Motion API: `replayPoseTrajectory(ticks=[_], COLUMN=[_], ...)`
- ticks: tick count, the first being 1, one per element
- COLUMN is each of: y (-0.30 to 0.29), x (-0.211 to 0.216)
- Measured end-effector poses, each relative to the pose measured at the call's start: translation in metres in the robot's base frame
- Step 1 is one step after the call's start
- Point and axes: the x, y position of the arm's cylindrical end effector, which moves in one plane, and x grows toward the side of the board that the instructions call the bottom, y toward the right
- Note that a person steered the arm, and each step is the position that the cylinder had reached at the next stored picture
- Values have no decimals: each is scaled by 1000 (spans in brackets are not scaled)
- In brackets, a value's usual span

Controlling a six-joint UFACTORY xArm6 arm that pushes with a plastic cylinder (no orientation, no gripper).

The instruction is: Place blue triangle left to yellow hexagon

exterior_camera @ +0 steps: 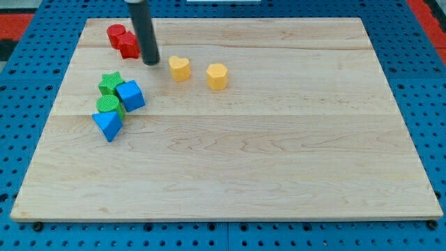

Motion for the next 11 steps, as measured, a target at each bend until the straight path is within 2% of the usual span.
replayPoseTrajectory(ticks=[2, 3, 4, 5, 6, 7, 8, 10, 11], y=[87, 65, 79, 72, 0, -85, -105, -87, -52], x=[12, 35, 97, 180, 214, 207, 168, 144, 134])
